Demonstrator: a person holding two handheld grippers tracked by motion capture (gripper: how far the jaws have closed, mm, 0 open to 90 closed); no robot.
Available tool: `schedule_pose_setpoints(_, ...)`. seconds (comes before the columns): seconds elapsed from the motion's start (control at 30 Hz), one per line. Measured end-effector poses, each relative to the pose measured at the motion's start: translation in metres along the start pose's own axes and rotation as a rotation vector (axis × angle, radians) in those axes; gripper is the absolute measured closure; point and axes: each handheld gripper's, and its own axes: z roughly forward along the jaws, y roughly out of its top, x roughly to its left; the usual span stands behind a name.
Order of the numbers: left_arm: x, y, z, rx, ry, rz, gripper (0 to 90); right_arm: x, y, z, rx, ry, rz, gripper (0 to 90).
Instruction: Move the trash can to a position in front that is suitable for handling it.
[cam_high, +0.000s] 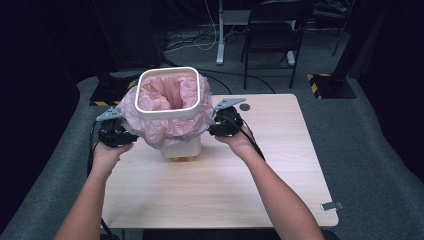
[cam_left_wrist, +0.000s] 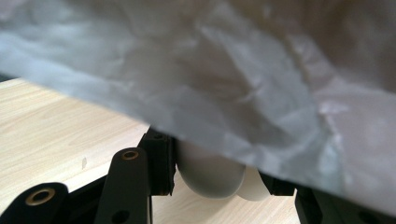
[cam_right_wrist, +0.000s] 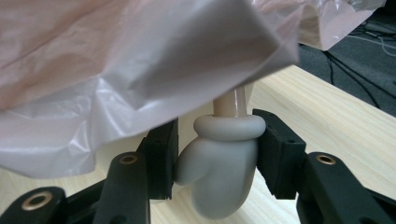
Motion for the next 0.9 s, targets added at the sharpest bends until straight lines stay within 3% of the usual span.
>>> schedule_pose_setpoints(0.43, -0.004, 0.000, -0.005, 0.008, -0.019, 0.015, 53.9, 0.003, -0.001, -0.008, -0.004, 0.029, -0.001, 54.1)
schedule_pose_setpoints(0.9, -0.027, 0.006, -0.005, 0.026, -0.060, 0.070, 53.9, 0.003, -0.012, -0.035, -0.015, 0.025, -0.006, 54.0)
